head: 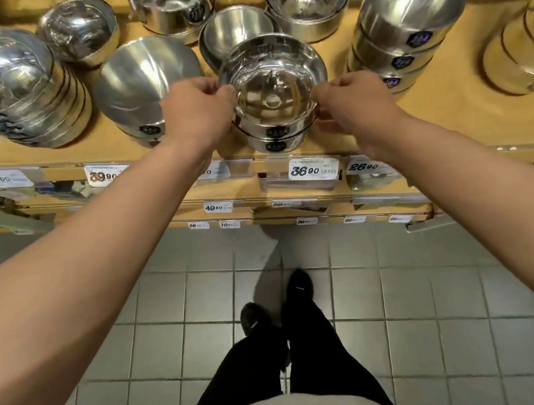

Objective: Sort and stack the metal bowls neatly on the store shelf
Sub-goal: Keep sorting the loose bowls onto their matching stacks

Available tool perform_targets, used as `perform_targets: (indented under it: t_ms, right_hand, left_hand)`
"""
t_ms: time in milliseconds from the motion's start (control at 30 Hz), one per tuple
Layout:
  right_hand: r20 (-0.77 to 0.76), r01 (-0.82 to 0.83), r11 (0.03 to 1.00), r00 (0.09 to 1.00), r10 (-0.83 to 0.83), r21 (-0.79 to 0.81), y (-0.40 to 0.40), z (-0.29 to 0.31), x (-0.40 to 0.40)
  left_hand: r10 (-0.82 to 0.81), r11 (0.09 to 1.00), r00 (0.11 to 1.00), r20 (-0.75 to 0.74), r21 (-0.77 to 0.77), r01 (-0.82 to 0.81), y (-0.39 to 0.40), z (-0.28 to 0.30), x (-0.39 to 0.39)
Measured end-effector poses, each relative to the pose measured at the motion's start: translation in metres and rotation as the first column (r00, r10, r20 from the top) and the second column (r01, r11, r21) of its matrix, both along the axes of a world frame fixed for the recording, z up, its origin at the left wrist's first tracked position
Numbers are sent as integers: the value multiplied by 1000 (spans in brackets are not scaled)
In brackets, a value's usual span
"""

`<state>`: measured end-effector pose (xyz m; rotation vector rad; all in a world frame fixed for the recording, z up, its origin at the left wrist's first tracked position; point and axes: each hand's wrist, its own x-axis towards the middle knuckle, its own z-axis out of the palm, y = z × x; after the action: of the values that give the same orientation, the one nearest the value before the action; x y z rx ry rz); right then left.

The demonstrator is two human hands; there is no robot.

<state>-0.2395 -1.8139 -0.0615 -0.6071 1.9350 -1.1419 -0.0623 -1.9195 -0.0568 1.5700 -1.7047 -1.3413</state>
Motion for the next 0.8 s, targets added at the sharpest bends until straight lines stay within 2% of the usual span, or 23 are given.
perform_targets:
  t_ms: [100, 233, 433, 800]
  right_hand:
    - [10, 30, 999, 1000, -30, -20, 0, -2, 2]
    - [-26, 47, 997, 998, -49, -59, 3, -3, 8]
    - [-187, 25, 998, 982, -36, -61, 9, -4, 16]
    - [-136, 58, 998, 989, -61, -27, 4, 4, 13]
  left_hand:
    - [-28, 1000, 1000, -13, -3, 28, 7, -4, 3]
    - [-16, 999, 994, -108, 35, 20, 12, -7, 5]
    - [-28, 1000, 996, -84, 9, 29, 5, -3, 4]
    - [49, 994, 995, -89, 102, -40, 5, 1, -1]
